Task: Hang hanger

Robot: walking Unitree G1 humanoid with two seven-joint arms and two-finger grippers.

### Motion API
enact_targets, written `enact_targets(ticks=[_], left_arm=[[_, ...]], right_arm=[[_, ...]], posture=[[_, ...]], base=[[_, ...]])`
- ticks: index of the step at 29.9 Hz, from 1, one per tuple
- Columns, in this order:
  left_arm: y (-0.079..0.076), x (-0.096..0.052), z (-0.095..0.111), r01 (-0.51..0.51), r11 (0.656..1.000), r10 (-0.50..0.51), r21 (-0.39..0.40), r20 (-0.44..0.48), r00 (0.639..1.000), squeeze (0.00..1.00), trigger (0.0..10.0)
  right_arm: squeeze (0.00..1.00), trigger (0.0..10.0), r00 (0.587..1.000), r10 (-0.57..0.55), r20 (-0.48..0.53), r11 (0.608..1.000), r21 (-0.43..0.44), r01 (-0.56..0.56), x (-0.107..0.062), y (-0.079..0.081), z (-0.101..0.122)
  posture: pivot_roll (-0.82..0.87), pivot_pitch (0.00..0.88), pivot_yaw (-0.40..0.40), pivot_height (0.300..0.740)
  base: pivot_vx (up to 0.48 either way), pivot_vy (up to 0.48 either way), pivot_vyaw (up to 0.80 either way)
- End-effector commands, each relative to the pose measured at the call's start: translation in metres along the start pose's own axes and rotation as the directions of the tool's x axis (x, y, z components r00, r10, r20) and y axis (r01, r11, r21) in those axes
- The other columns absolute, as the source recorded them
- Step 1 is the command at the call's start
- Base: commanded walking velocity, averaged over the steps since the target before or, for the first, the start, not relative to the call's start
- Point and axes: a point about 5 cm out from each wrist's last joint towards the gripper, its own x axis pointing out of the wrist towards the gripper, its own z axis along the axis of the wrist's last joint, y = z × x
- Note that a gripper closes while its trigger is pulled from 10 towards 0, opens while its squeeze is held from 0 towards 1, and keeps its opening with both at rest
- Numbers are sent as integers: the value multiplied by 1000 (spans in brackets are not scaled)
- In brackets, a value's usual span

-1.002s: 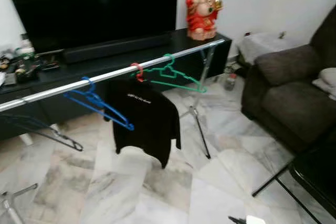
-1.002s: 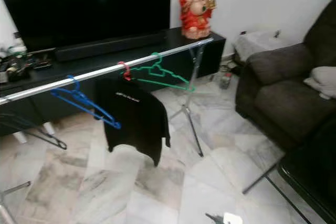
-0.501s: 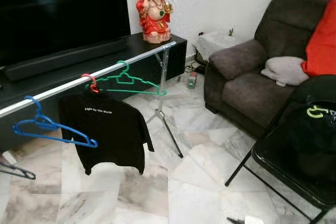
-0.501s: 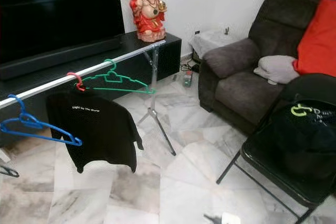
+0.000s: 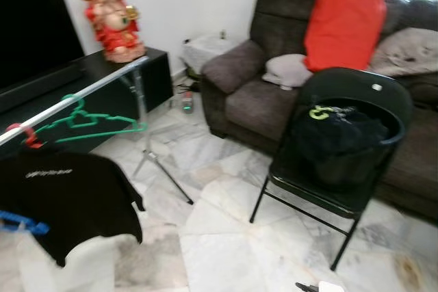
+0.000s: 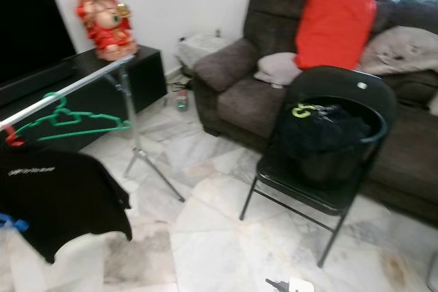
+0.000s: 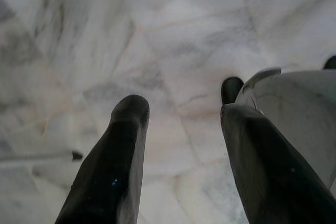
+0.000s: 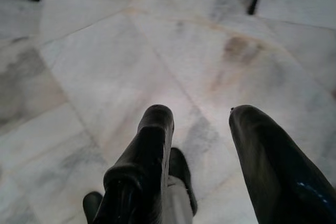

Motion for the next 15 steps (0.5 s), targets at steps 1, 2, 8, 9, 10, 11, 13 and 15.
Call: enact_targets(ticks=[1, 2, 8, 9, 10, 11, 13, 15], left_arm=[[3, 0, 1, -3, 1000, 3, 19, 2, 1000, 0, 10000], [2, 0, 1, 0, 1000, 0, 23, 0, 1000, 0, 10000], [3, 0, 1, 3, 999, -3, 37, -3, 1000, 0, 10000], [3, 0, 1, 3, 999, -2, 36, -2, 1000, 0, 10000], [3, 0, 1, 3, 999, -2, 36, -2, 1000, 0, 10000], [3, 0, 1, 3, 999, -2, 36, -3, 1000, 0, 10000], [3, 0, 1, 4, 999, -3, 38, -3, 1000, 0, 10000], [3, 0, 1, 4, 999, -4, 41, -5, 1000, 0, 10000]], right_arm=[[0, 10000, 1000, 9, 0, 1000, 1, -9, 0, 4, 1], [0, 10000, 1000, 9, 1, 1000, 1, -9, 0, 4, 1], [0, 10000, 1000, 11, 3, 1000, -3, -11, 1, 4, 2], [0, 10000, 1000, 9, 3, 1000, 0, -9, 1, 4, 2], [0, 10000, 1000, 9, 3, 1000, 0, -9, 1, 4, 2], [0, 10000, 1000, 9, 3, 1000, 0, -9, 1, 4, 2], [0, 10000, 1000, 8, 3, 1000, 2, -8, 1, 4, 2], [0, 10000, 1000, 8, 4, 1000, 1, -8, 1, 5, 2]], posture=[[29, 0, 62, 740], [29, 0, 62, 740], [28, 0, 63, 740], [28, 0, 63, 740], [28, 0, 63, 740], [28, 0, 62, 740], [27, 0, 66, 740], [30, 0, 67, 740]], base=[[0, 0, -800], [0, 0, -800], [0, 0, -800], [0, 0, -800], [0, 0, -800], [0, 0, -800], [0, 0, -800], [0, 0, -800]])
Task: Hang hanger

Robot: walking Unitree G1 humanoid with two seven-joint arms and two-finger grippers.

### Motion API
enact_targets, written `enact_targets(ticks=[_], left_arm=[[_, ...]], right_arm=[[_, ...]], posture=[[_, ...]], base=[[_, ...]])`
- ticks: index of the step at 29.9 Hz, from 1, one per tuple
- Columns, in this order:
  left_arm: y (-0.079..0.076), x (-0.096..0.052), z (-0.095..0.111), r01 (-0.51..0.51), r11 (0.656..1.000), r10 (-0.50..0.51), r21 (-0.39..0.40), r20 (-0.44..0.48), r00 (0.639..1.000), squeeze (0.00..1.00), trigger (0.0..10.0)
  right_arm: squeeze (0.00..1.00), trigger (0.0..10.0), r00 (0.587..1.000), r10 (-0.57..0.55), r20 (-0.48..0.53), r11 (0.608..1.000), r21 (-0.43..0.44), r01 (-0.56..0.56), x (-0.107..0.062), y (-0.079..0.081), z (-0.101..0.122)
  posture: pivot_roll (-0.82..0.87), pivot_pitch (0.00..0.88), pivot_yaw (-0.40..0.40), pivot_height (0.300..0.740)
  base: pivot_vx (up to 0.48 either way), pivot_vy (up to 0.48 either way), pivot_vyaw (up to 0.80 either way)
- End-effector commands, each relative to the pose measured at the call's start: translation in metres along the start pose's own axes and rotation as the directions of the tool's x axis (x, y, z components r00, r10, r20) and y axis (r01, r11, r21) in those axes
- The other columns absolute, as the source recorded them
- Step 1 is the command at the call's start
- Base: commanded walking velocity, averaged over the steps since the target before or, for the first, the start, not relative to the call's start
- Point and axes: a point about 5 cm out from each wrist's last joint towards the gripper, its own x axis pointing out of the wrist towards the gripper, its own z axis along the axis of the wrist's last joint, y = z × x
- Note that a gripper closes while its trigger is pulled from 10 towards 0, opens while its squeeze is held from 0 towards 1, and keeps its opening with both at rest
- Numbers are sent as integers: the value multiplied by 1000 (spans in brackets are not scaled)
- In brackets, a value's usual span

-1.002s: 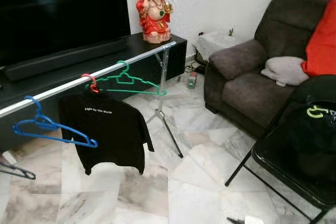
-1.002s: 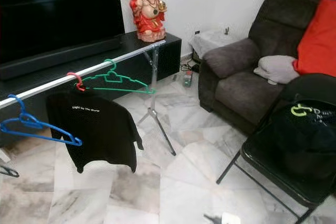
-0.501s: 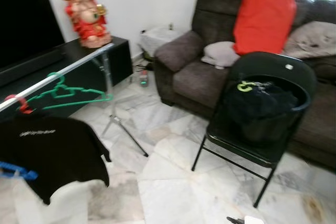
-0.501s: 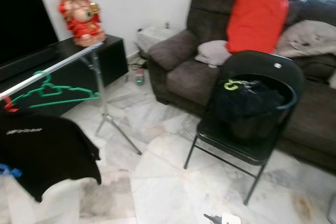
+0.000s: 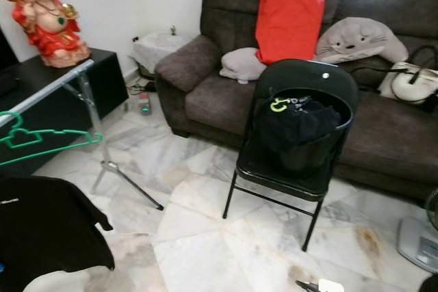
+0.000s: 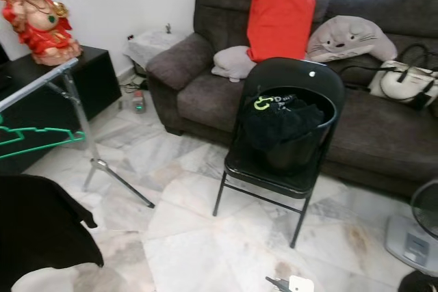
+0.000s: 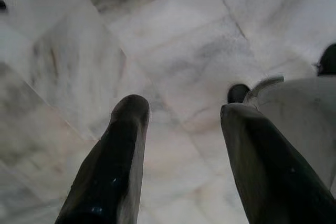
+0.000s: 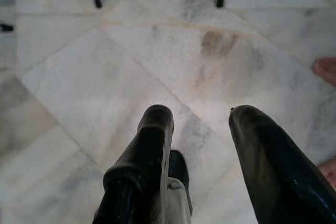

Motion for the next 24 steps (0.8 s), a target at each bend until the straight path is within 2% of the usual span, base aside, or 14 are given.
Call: enact_targets(ticks=[1, 11, 21, 24], left_arm=[[-1, 0, 2, 8, 1000, -8, 27, 5, 1000, 0, 10000], [1, 1, 4, 6, 999, -7, 32, 8, 1000, 0, 10000], [1, 1, 4, 15, 999, -15, 28, 5, 1000, 0, 10000], [1, 1, 3, 14, 1000, -14, 26, 3, 1000, 0, 10000]], right_arm=[[0, 10000, 1000, -10, -12, 1000, -3, 10, -1, -3, -4], [0, 10000, 1000, -4, -10, 1000, 3, 4, -1, -1, -4], [0, 10000, 1000, 2, 9, 1000, 13, -2, -1, 0, -2], [0, 10000, 1000, 5, 11, 1000, 8, -5, -1, 0, -2]], posture=[[30, 0, 67, 740], [30, 0, 73, 740], [30, 0, 73, 740], [29, 0, 72, 740]], base=[[0, 0, -800], [0, 0, -800], [0, 0, 0], [266, 0, 0]])
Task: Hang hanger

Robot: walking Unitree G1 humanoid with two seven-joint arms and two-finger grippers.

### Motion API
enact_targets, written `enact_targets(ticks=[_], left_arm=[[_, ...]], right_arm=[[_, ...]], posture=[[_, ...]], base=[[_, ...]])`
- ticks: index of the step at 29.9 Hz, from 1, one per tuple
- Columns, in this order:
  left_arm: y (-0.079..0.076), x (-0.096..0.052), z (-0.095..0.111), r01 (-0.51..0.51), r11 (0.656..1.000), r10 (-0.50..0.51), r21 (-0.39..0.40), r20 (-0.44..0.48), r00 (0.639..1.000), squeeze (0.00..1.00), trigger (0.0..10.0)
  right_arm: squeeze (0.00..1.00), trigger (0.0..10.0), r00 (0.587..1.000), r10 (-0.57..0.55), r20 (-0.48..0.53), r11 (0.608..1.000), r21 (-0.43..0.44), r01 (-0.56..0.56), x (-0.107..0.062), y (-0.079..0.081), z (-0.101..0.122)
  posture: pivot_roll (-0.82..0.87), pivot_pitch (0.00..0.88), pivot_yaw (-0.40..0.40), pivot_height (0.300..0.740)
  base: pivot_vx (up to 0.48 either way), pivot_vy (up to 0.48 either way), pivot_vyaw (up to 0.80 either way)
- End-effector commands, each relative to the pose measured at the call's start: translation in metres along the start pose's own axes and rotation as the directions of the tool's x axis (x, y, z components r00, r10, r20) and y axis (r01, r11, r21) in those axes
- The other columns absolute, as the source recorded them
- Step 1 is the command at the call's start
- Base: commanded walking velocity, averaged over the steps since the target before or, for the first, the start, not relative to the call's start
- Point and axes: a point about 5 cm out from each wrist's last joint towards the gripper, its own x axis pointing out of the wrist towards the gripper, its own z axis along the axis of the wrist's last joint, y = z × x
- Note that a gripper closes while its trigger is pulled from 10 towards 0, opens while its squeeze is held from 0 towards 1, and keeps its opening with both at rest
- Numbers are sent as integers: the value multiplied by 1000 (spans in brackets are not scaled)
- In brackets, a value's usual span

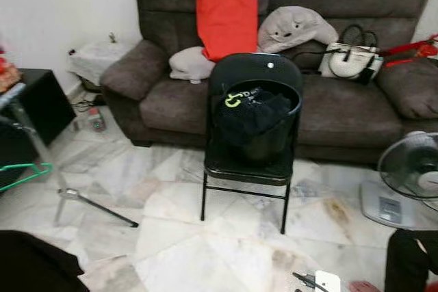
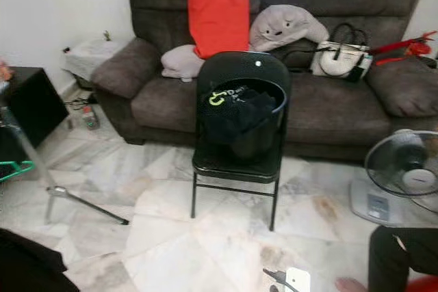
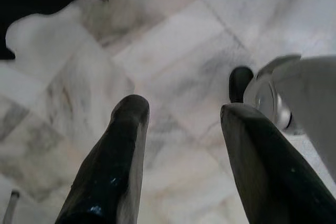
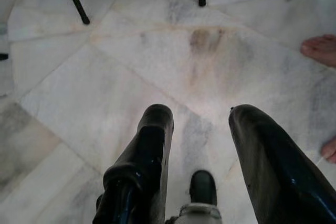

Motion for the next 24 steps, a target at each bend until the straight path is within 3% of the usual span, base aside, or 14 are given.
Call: enact_targets(ticks=[1, 24], left_arm=[[1, 0, 2, -1, 1000, 1, 11, 2, 1000, 0, 10000], [1, 0, 1, 6, 1000, -6, 4, -4, 1000, 0, 10000]], right_arm=[[0, 10000, 1000, -2, -10, 1000, 4, 2, -1, -2, -4], [0, 10000, 1000, 18, -16, 999, -43, -18, -1, -2, -3]], posture=[[29, 0, 71, 740], [36, 0, 70, 740]], base=[[274, 0, 0], [312, 0, 0]])
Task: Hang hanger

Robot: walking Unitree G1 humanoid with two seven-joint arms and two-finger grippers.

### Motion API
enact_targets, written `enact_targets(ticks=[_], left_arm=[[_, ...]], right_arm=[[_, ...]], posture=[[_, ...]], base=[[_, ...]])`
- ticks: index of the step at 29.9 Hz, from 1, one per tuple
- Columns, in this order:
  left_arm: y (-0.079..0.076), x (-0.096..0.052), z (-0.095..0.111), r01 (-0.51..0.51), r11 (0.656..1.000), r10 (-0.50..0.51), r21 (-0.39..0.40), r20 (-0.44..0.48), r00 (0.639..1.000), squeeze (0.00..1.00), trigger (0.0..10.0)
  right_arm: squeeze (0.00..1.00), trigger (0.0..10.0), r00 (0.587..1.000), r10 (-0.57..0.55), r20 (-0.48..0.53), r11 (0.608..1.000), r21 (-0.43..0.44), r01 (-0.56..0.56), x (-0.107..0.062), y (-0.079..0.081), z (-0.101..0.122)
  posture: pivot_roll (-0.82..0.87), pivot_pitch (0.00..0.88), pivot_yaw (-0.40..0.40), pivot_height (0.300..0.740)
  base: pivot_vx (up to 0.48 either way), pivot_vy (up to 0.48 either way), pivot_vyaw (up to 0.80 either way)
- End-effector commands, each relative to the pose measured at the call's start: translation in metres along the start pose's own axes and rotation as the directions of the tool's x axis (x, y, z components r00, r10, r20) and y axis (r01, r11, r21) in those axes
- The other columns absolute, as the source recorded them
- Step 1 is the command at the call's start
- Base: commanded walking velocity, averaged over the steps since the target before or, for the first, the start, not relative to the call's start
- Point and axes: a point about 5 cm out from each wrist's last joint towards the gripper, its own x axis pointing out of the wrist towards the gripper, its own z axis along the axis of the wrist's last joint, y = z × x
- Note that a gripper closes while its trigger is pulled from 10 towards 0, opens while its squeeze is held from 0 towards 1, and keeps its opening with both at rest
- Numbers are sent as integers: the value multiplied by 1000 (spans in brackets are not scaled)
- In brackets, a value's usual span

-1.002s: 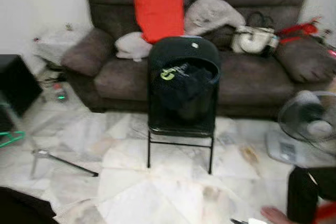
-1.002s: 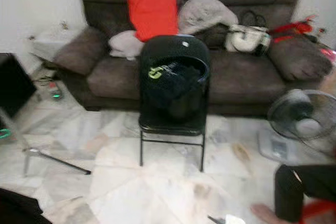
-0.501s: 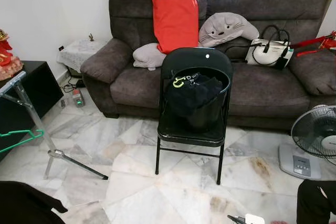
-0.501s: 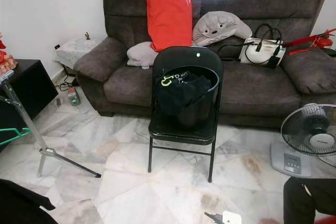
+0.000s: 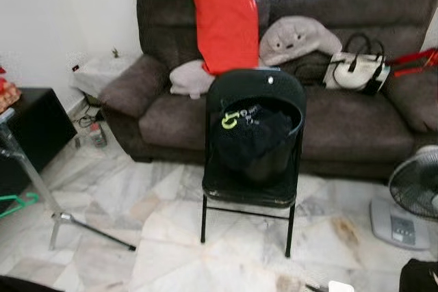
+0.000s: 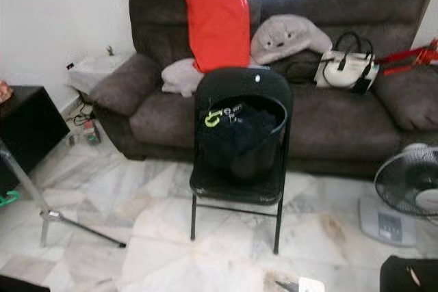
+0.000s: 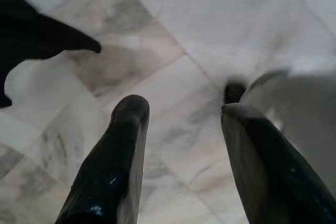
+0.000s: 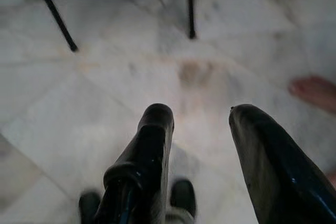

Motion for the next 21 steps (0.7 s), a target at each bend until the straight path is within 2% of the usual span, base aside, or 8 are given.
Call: enact_targets(ticks=[1, 10, 16, 21], left_arm=[[5, -2, -8, -15, 1000, 16, 3, -32, 999, 0, 10000], [5, -2, -8, -11, 1000, 11, 10, -33, 999, 0, 10000], [5, -2, -7, -15, 1000, 16, 14, -24, 1000, 0, 10000], [5, -2, -7, -13, 999, 15, 38, -29, 999, 0, 10000]], right_arm=[[0, 10000, 999, 31, -10, 1000, 5, -31, 0, 10, -3], [0, 10000, 999, 48, -5, 998, -32, -48, 0, 11, -1], [0, 10000, 998, 56, 4, 998, -39, -55, 0, 11, 0], [0, 10000, 998, 59, 15, 998, -22, -59, 0, 12, 0]], posture=[[33, 0, 71, 740], [29, 0, 71, 740], [15, 0, 69, 740], [10, 0, 71, 740]], base=[[330, 0, 0], [328, 0, 0], [329, 0, 722], [52, 0, 0]])
